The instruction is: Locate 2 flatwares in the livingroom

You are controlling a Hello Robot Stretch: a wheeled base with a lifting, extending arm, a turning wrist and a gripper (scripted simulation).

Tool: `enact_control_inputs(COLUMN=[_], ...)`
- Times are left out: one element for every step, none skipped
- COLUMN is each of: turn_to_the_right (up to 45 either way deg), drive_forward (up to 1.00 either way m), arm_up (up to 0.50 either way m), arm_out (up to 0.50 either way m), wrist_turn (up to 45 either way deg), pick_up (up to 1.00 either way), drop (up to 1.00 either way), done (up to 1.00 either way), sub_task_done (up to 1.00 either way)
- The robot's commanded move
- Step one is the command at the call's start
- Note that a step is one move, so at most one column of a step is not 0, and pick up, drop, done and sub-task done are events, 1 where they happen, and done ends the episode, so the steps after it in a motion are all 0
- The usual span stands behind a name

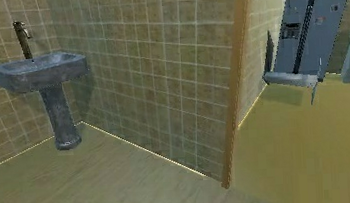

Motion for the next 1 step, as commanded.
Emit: enact_control_inputs(turn_to_the_right=[0.0], drive_forward=[0.15], arm_up=[0.0], arm_out=[0.0], wrist_turn=[0.0], pick_up=[0.0], drop=[0.0], done=[0.0], sub_task_done=[0.0])
